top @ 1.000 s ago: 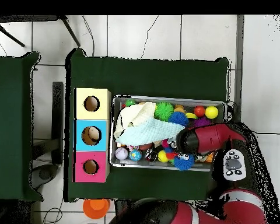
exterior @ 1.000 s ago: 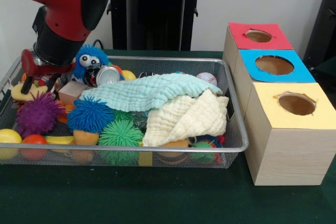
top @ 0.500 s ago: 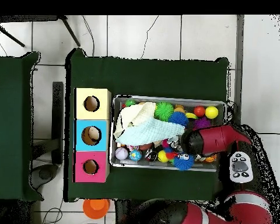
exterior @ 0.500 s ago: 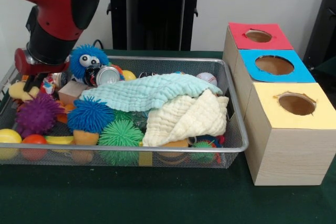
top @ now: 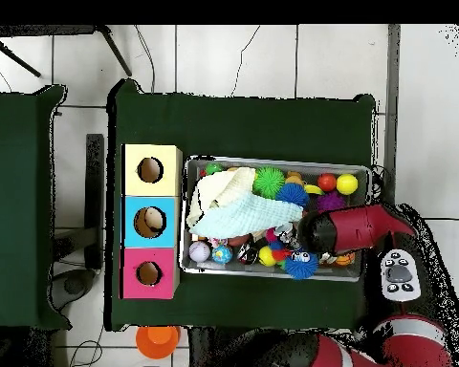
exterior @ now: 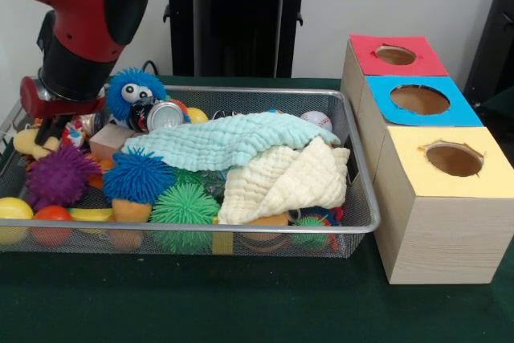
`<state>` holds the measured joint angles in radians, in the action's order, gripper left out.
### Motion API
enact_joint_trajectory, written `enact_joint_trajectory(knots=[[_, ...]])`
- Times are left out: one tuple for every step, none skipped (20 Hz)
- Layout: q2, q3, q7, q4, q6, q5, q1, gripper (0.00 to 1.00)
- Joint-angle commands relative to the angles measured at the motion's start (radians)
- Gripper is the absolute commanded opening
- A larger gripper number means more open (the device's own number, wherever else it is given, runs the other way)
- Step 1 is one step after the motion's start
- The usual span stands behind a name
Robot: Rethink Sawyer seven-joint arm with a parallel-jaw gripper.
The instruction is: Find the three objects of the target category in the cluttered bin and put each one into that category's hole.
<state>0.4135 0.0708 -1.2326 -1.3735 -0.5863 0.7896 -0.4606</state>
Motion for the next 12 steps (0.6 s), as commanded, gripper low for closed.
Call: enact_joint_trajectory(knots=[[0.066,-0.127,0.118,-0.13,0.029,0.007,-0.036,0.0],[0.081,-0.129,0.117,-0.143,0.021,0.004,-0.032,0.0],[0.112,-0.132,0.118,-0.171,0.004,-0.008,-0.027,0.0],[0.125,-0.135,0.115,-0.181,-0.005,-0.013,-0.023,0.0],[0.153,-0.137,0.109,-0.203,-0.017,-0.023,-0.016,0.0],[0.168,-0.14,0.105,-0.214,-0.027,-0.029,-0.012,0.0],[0.193,-0.137,0.1,-0.233,-0.039,-0.035,-0.001,0.0],[0.204,-0.14,0.1,-0.239,-0.05,-0.041,0.002,0.0],[0.226,-0.141,0.094,-0.256,-0.058,-0.049,0.009,0.0],[0.241,-0.142,0.086,-0.267,-0.06,-0.055,0.014,0.0],[0.255,-0.144,0.078,-0.278,-0.063,-0.061,0.018,0.0],[0.265,-0.149,0.068,-0.287,-0.065,-0.072,0.021,0.0]])
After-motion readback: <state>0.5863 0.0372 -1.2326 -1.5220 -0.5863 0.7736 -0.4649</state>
